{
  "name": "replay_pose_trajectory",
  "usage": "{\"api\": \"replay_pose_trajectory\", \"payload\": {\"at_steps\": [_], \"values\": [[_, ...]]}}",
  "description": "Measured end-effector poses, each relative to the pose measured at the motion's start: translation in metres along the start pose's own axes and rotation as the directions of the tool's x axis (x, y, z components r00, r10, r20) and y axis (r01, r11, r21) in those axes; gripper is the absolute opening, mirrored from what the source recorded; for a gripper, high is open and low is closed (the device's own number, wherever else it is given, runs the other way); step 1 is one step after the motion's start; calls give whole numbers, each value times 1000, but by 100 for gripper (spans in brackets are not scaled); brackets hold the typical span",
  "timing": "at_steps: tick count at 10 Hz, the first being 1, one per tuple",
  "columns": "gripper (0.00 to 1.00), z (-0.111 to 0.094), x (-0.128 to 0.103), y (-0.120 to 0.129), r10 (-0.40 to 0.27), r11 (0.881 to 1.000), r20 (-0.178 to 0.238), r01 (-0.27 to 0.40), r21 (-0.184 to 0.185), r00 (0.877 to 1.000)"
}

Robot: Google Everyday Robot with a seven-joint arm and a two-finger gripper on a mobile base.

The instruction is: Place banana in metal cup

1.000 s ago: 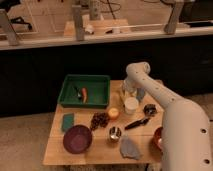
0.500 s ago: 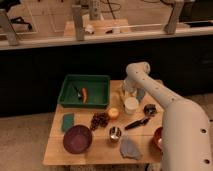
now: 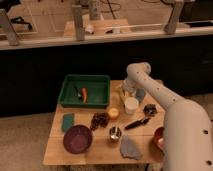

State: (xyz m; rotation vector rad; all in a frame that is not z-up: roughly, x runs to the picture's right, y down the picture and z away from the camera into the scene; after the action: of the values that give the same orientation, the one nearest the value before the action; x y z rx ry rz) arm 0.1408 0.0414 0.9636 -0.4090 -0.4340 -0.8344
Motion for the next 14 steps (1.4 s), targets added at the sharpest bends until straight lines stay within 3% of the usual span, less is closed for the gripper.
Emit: {"api": "replay_pose_trajectory", "payload": {"at_steps": [1,4,6,10,14], "values": [[80,0,1,3,13,1000,-9,-13,-5,1000],[80,1,-9,-15,139,989,-93,-144,-42,986],[80,1,-4,-10,174,979,-125,-185,-88,977],[78,12,-5,-13,170,977,-116,-183,-112,979],[39,24,0,-6,150,978,-123,-165,-129,981]]}}
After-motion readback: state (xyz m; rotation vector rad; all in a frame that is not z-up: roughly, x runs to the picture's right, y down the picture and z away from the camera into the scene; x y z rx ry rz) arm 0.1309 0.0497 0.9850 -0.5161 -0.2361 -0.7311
